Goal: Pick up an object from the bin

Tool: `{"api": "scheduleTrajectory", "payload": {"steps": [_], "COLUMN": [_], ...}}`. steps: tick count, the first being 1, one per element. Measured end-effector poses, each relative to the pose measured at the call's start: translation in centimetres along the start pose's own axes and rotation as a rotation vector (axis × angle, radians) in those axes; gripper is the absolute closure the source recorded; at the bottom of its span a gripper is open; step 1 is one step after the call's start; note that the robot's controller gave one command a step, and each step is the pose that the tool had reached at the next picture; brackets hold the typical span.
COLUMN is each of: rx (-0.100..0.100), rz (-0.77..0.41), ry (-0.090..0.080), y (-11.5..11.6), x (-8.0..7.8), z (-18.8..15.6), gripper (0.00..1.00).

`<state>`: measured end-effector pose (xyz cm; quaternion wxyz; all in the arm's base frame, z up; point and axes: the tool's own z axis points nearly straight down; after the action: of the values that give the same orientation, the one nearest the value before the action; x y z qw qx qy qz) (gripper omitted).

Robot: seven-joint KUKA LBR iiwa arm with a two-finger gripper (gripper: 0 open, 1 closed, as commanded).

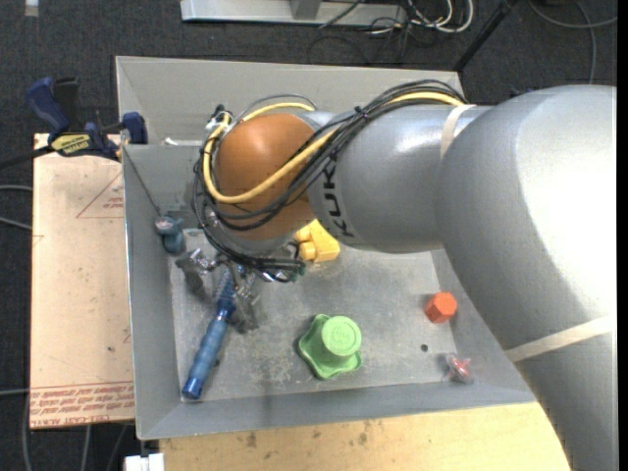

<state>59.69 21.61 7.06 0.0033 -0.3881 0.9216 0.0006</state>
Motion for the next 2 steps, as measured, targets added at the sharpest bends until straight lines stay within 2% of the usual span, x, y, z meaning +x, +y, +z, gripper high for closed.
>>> {"api": "scheduleTrajectory", "payload": {"steps": [1, 2], "rx": [-0.004, 0.002], "rz": [0.0, -0.016], "ry": [0.004, -0.004], "y": [0.1, 1.4], "x": [0.1, -0.5], "z": [0.1, -12.0], "gripper": [1.0, 1.0]}}
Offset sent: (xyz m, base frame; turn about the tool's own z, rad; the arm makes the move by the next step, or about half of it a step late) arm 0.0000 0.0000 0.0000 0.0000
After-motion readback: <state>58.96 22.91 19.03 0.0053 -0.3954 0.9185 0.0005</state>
